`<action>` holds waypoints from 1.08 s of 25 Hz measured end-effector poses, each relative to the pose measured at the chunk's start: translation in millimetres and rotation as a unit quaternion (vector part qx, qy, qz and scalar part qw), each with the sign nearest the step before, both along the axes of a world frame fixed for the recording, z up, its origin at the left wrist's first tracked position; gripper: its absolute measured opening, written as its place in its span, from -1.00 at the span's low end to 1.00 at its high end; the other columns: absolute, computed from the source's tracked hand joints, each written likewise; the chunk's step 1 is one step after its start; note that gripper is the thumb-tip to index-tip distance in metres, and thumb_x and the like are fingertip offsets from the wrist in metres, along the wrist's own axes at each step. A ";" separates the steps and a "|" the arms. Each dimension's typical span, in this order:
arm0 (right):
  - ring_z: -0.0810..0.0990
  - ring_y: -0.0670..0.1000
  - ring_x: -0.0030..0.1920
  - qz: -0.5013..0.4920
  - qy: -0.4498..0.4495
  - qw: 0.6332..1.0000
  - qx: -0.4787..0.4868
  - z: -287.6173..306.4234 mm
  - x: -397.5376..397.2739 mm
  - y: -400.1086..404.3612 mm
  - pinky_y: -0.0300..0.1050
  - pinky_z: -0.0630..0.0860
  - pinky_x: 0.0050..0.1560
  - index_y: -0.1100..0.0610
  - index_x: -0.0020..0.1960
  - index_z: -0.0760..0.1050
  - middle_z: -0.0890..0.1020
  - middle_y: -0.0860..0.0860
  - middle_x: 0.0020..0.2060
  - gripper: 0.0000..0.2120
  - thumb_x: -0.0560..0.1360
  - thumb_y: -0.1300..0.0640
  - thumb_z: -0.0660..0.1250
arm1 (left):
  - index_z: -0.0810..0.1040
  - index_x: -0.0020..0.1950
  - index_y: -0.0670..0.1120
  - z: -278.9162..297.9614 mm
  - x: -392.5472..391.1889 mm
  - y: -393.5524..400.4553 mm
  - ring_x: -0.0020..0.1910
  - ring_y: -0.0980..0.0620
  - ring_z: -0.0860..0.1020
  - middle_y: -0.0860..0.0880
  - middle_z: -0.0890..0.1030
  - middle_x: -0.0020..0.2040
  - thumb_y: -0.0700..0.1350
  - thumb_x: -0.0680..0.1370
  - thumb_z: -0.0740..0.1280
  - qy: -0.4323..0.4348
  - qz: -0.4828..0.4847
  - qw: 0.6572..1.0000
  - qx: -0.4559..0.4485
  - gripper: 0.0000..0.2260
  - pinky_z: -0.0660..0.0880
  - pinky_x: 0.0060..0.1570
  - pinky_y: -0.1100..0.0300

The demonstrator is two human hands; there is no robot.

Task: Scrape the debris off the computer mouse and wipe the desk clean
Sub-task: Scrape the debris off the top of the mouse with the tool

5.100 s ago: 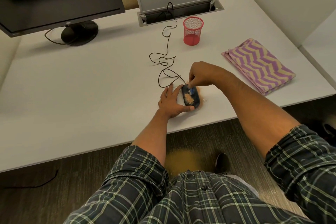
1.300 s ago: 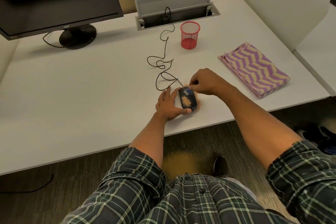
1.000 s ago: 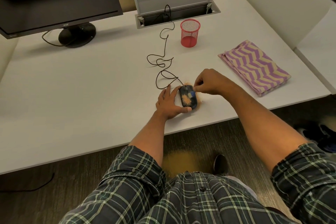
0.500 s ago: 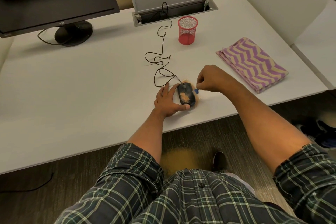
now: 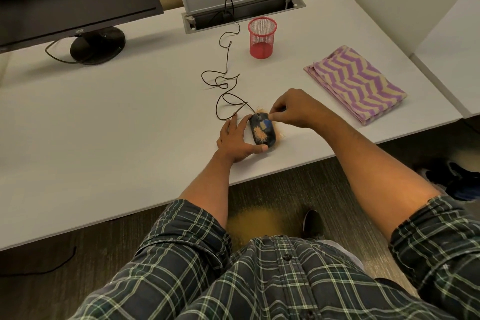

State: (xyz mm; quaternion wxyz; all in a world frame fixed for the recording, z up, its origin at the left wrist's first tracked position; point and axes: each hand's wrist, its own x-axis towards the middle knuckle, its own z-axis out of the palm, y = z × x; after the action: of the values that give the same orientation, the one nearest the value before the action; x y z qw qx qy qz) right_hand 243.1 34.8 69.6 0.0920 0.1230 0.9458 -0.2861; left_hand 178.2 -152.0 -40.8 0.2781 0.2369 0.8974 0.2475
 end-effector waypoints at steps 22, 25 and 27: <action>0.48 -0.03 -0.15 0.120 0.085 0.983 0.105 -9.7 19.4 4.8 -0.16 0.36 -0.17 0.10 0.11 0.69 0.50 -0.06 -0.16 -0.81 0.57 0.09 0.36 | -0.03 0.62 0.26 3.7 -4.8 -1.5 0.61 -0.06 -0.22 0.07 -0.18 0.65 0.19 0.38 0.54 -0.030 0.000 0.999 0.012 -0.02 -0.03 0.54 -0.22; 0.47 -0.02 -0.14 0.119 0.077 0.984 0.109 -15.9 21.5 0.6 -0.14 0.38 -0.15 0.09 0.12 0.69 0.48 -0.08 -0.15 -0.80 0.59 0.08 0.34 | -0.03 0.61 0.27 3.8 -4.9 -1.6 0.61 -0.06 -0.22 0.07 -0.19 0.65 0.19 0.38 0.54 -0.032 -0.001 0.999 0.015 -0.01 -0.03 0.53 -0.22; 0.46 -0.03 -0.13 0.123 0.060 0.984 0.111 -19.2 23.0 0.3 -0.14 0.36 -0.14 0.08 0.12 0.69 0.47 -0.09 -0.15 -0.80 0.58 0.08 0.34 | -0.04 0.61 0.28 4.8 -4.7 -2.1 0.61 -0.06 -0.22 0.07 -0.19 0.65 0.19 0.38 0.54 -0.033 -0.001 0.999 0.016 -0.01 -0.03 0.52 -0.22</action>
State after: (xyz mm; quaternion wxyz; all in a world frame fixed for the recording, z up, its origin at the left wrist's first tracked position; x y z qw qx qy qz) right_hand 266.1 35.1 50.4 0.0552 -0.0019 0.9834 -0.1726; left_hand 173.5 -154.1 -36.1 0.3038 0.2334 0.8837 0.2688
